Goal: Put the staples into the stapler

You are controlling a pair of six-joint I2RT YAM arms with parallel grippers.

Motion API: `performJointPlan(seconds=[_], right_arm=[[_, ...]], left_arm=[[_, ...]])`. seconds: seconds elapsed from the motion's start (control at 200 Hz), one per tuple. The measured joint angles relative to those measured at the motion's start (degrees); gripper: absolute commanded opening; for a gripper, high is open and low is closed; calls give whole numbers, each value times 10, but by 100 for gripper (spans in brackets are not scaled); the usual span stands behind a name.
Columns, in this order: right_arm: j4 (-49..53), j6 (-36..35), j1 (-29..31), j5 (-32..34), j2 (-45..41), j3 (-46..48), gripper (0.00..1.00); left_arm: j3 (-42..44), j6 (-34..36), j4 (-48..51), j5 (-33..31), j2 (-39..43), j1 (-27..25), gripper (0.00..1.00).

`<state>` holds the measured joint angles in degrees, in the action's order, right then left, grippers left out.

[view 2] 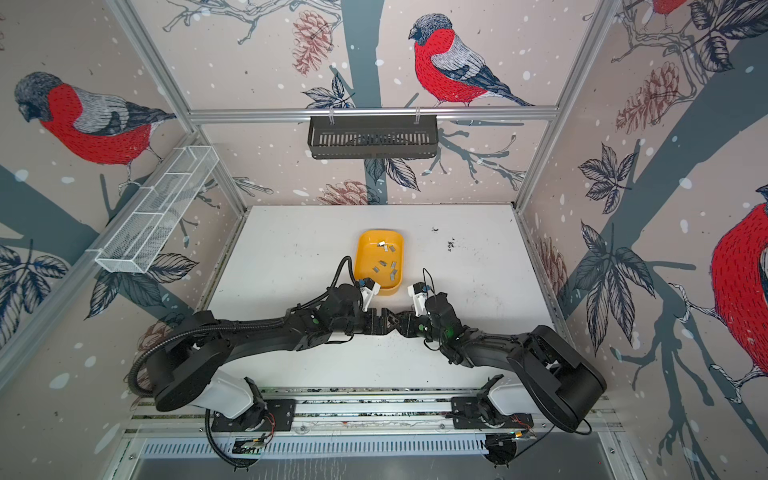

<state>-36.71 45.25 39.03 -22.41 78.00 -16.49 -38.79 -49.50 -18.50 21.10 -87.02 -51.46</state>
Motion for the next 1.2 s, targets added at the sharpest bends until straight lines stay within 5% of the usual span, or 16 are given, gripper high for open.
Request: performJointPlan(seconds=[0.345,0.54,0.785,1.201], right_arm=[[-15,0,0,-4,39,-16,19],[-20,0,0,-3,45,-15,19],[-32,-1,0,6,58,-15,19],[-32,-5,0,15,67,-12,19]], left_arm=[[-3,22,40,-8,17,0,96],[-35,134,120,-33,48,0,96],[-55,274,217,-87,41,0,80],[-92,360,256,-126,-45,-5,76]])
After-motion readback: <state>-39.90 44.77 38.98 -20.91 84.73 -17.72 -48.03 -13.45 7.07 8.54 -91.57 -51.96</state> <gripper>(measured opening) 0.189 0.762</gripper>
